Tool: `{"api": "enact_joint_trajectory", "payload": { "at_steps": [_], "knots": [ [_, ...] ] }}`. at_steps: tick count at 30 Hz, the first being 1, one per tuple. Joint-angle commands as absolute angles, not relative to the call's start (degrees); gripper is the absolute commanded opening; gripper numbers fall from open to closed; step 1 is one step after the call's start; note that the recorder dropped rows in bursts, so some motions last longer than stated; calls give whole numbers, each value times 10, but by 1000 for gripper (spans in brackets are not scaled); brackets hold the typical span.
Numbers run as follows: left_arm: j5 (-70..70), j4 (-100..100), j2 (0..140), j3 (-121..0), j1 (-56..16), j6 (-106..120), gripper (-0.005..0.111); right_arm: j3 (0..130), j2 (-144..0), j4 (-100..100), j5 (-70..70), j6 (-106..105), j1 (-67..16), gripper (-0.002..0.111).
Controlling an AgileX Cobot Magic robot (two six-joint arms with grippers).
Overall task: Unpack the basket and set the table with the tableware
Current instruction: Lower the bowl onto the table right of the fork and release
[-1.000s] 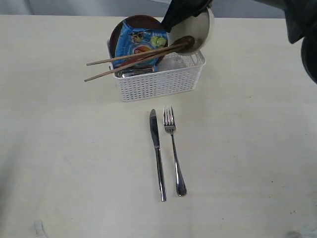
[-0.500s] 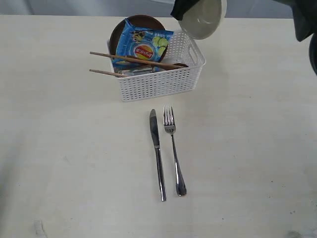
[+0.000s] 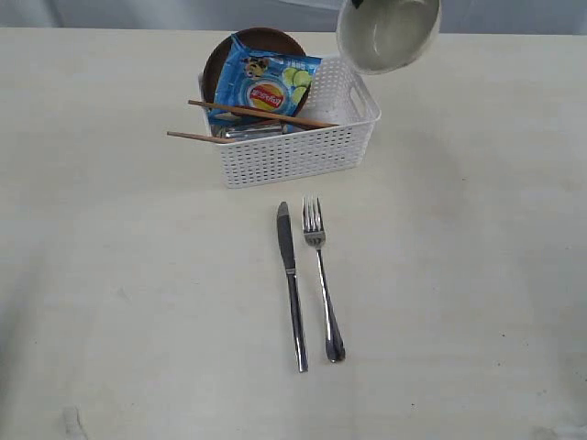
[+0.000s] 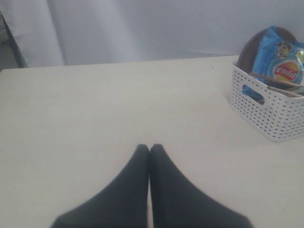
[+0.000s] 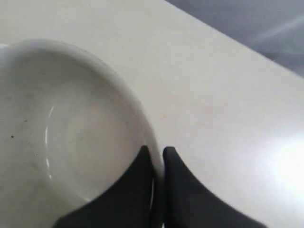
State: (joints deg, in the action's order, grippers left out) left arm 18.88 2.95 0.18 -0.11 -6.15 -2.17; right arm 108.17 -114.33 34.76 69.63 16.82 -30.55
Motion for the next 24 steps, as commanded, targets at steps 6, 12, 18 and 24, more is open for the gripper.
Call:
{"api": "enact_joint_trajectory", "payload": {
  "at_steps": [6,12,18,24],
  "knots": [
    [183,28,0,0,-66,-21,0,954,-1015,260,700,162,-207,0],
    [183,28,0,0,-66,-21,0,798,-919,119,659,149,-115,0],
    [183,28,0,0,-66,-21,0,635,-870,-43,582,56,-48,0],
    [183,28,0,0,-66,-21,0,507,-869,-131,491,-9,-48,0]
  ]
}}
